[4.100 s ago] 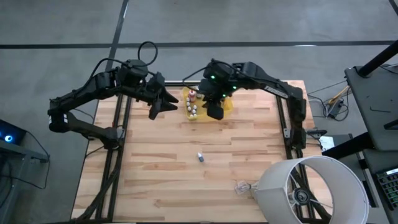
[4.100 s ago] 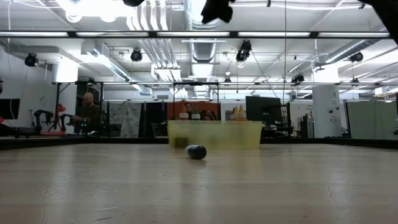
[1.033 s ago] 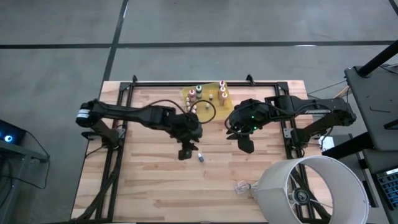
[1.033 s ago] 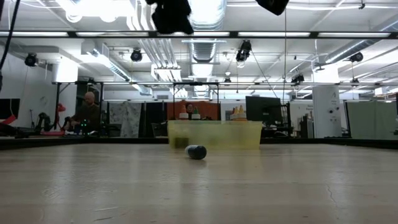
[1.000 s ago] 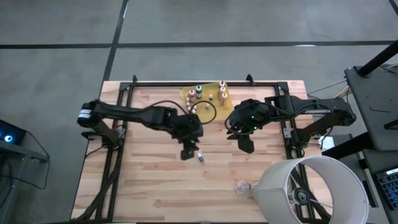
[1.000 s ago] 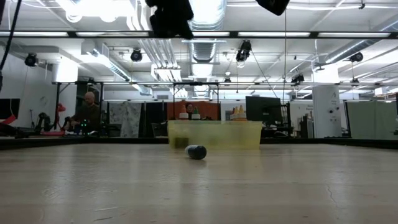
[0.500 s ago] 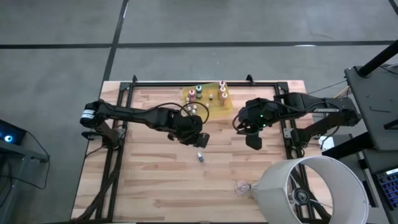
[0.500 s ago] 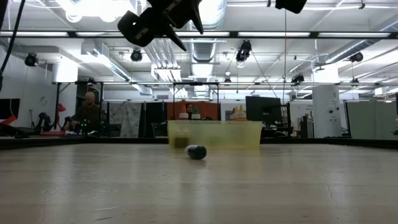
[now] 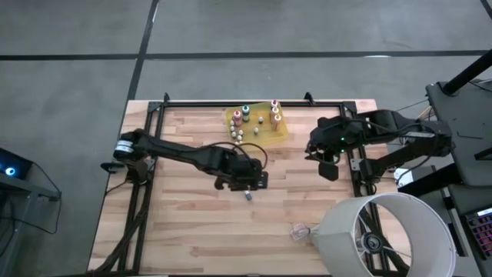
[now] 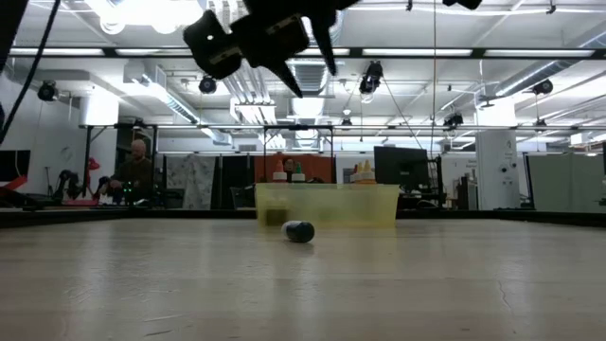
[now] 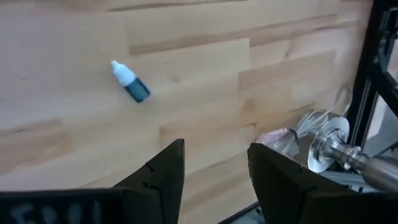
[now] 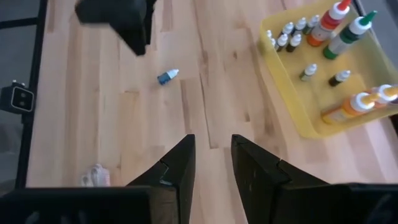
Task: Pick & Place food coloring
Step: Put the small violet food coloring bottle into the yellow bin
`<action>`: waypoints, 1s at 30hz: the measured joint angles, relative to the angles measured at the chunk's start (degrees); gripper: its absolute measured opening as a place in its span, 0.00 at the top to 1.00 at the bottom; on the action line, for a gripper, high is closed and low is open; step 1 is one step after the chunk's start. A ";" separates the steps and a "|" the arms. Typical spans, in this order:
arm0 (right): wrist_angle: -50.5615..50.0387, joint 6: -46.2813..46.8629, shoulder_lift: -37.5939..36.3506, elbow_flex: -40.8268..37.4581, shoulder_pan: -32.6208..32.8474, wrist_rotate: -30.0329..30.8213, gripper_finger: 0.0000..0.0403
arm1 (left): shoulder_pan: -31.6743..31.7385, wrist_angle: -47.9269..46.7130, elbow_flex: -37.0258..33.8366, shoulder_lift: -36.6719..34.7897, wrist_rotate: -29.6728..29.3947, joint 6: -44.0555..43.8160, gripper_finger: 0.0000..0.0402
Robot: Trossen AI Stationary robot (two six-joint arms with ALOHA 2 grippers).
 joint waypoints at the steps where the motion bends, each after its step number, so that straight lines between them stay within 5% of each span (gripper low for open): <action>1: -0.33 -0.06 -0.25 0.00 -0.02 0.25 0.76 | -0.03 -0.01 1.16 1.37 0.07 -0.42 0.63; 5: -0.74 -1.46 -0.87 0.00 -0.02 0.52 0.77 | -0.02 -3.59 7.86 7.60 1.29 -0.71 0.63; 15: -1.20 -4.45 -1.15 0.00 0.00 0.60 0.76 | -0.24 -30.34 25.48 19.63 2.20 0.77 0.63; 30: -1.18 -5.05 -1.15 0.00 0.02 0.51 0.78 | -0.92 -22.77 18.19 21.31 -0.22 -8.21 0.63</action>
